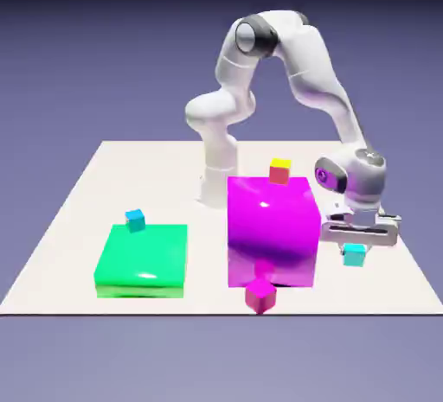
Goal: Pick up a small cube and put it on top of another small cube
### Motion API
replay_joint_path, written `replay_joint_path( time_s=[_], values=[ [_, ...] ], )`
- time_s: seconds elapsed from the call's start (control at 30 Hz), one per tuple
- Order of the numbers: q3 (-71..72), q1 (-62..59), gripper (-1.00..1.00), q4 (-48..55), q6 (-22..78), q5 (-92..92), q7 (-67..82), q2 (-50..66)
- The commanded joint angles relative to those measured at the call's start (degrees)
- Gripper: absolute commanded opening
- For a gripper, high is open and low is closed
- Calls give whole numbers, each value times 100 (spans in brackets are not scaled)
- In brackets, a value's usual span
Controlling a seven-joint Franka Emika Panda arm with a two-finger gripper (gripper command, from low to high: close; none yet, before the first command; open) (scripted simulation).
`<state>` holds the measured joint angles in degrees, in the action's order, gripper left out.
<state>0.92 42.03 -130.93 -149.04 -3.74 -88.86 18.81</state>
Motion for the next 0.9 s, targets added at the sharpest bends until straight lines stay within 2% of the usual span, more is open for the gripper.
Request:
replay_joint_path(
  time_s=[0.0, 0.87],
  values=[
    [21, -32, -100, -64, 142, -3, 246, -205],
    [410, -1110, -100, -1769, 3763, -3, 6542, -5543]
  ],
)
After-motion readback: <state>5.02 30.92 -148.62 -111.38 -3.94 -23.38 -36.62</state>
